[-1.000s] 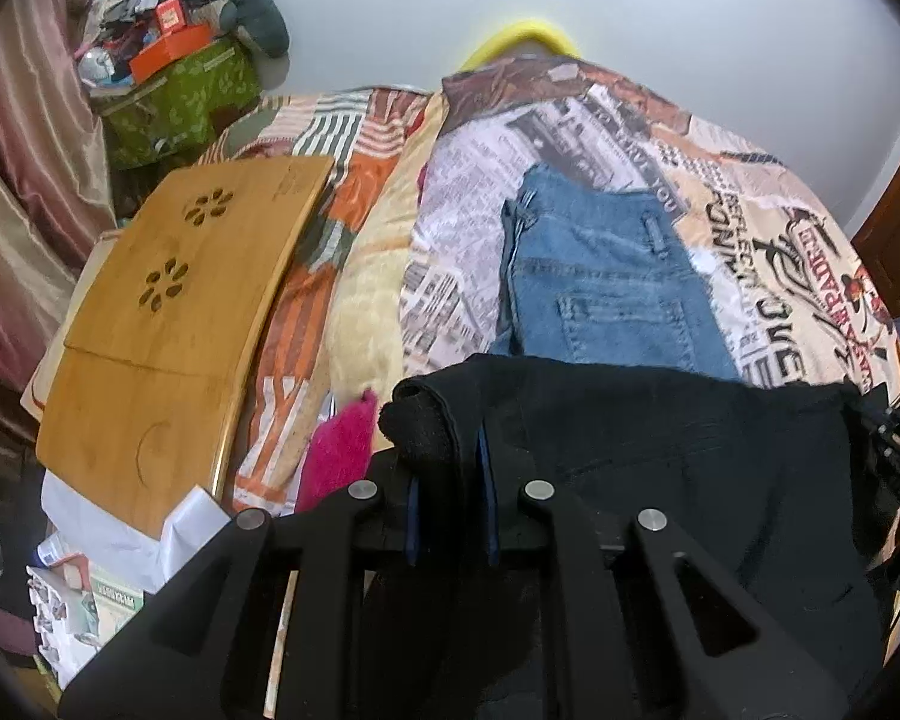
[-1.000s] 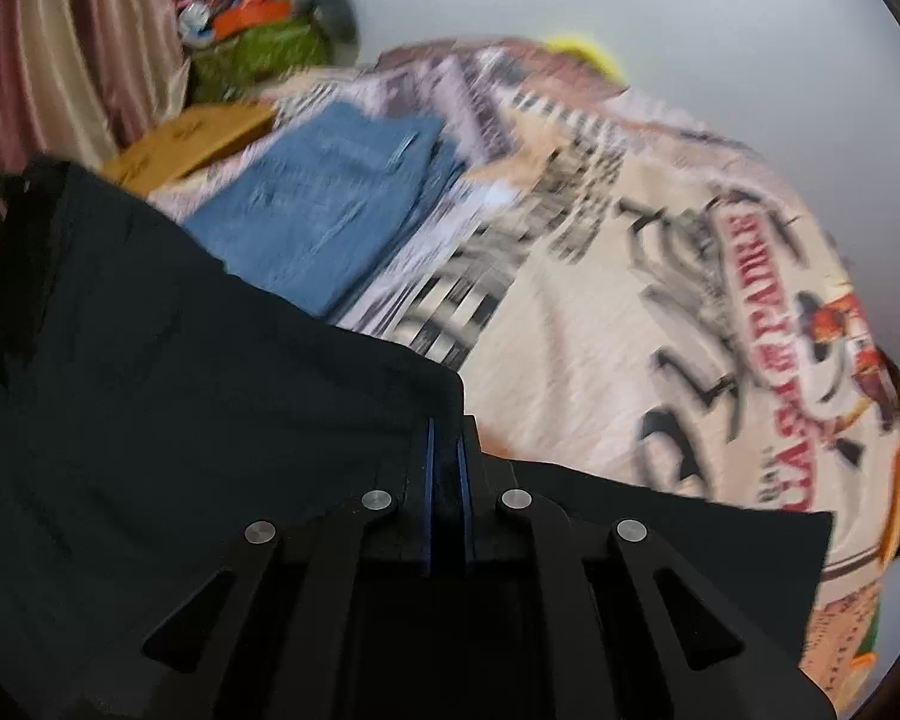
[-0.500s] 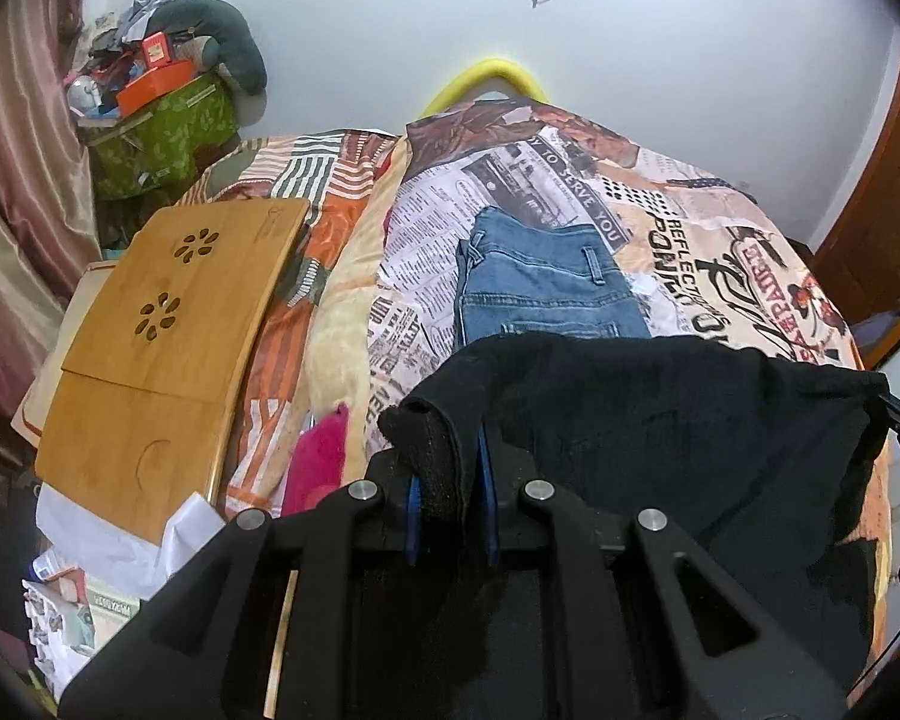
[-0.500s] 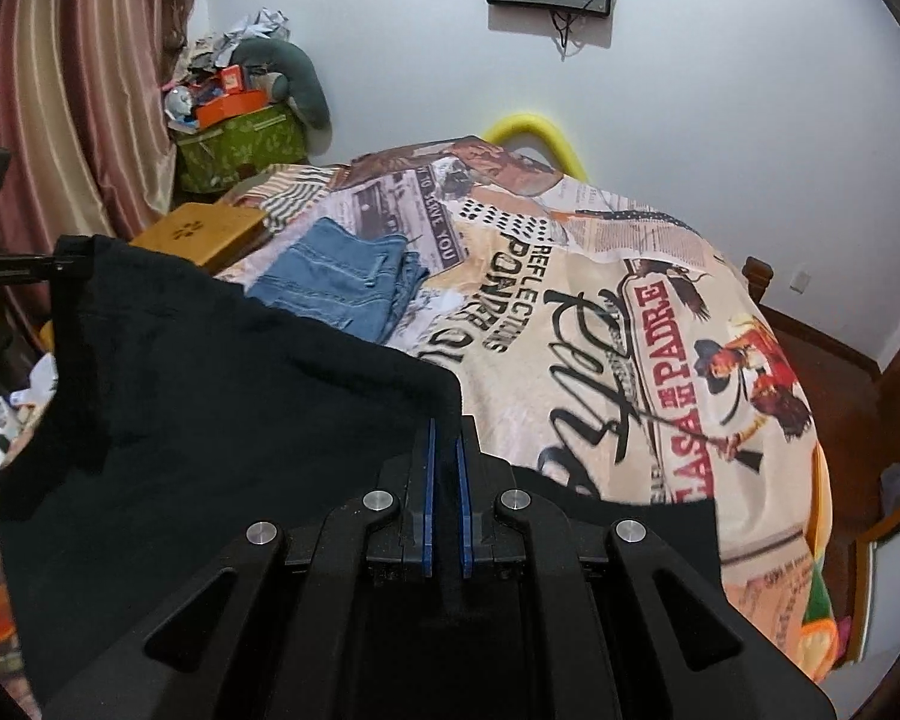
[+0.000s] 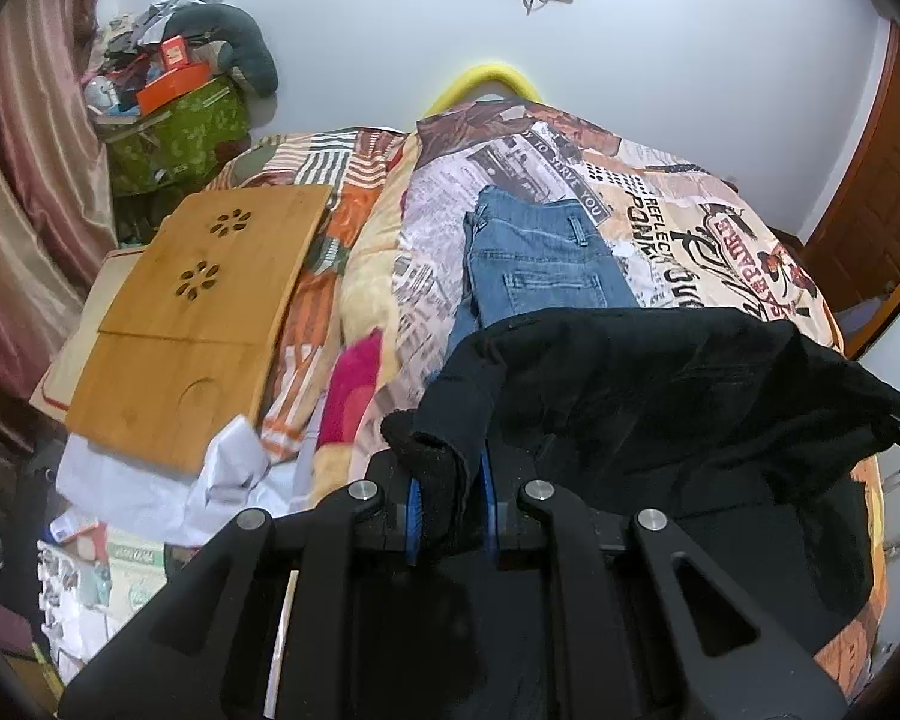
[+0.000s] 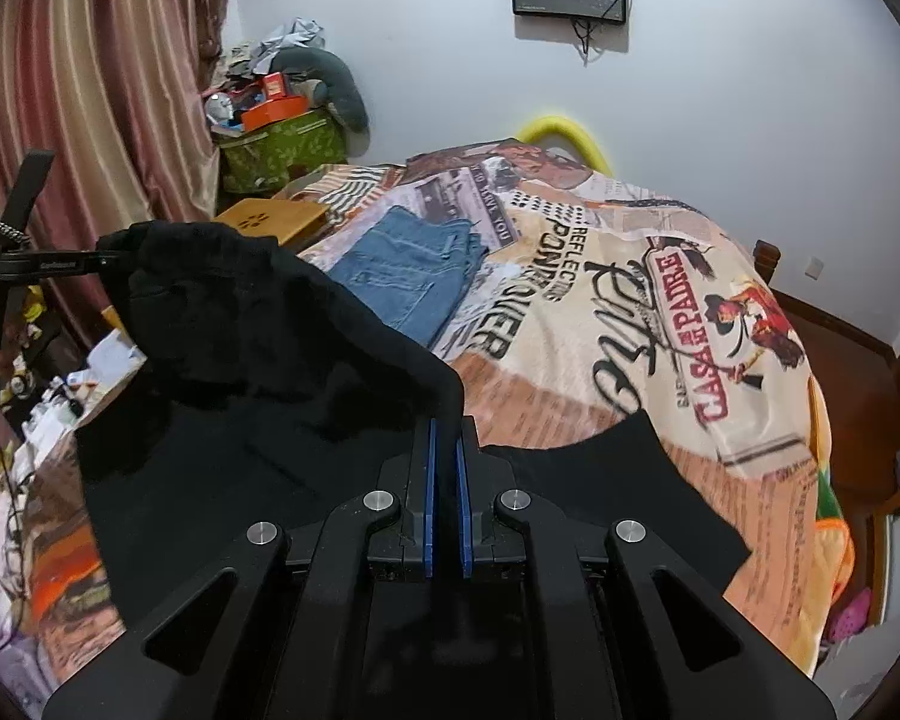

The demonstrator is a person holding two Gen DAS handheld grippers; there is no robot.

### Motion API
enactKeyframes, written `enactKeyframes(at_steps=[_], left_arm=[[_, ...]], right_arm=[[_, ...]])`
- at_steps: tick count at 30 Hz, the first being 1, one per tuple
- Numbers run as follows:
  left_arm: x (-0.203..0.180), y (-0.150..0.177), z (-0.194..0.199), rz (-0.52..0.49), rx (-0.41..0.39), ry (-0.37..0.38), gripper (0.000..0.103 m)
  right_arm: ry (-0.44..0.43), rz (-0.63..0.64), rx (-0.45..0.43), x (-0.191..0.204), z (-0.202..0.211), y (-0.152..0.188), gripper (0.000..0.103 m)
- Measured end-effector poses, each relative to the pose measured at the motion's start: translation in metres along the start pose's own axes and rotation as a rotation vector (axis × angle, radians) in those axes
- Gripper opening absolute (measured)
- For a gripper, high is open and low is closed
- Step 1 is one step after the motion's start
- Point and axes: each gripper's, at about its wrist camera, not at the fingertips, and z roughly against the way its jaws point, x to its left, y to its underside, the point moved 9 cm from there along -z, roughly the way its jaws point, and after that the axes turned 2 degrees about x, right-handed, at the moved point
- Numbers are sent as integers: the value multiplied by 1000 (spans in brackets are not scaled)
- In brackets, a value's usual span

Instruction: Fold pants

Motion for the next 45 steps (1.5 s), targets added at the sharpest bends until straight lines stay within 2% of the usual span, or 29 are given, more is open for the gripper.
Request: enactKeyframes(at_steps=[12,23,30,32,37,41,44,45], left_arm=[[25,71,31,28,21,-13,16],[41,146,14,44,117,-32,19],[42,183,0,9,189,-91,21],[44,189,-1,1,198,-131,21],[55,192,10,31,196,-127,21],[56,179,26,39,161,-135,21],[50,163,38,26,118,-144,28],[46,158,41,24,104,-140,34]], right_arm=[[-47,3,53,47,22,62,5],[-55,-39,150,66,10,121,5],[-65,-80,201,70,8,141,9],[-63,-80,200,70,10,143,9],[-51,-65,211,69,19,144,10],[-28,-80,197,58,28,140,24],[-8,-96,181,47,38,135,26],[3,-101,173,43,41,133,26]])
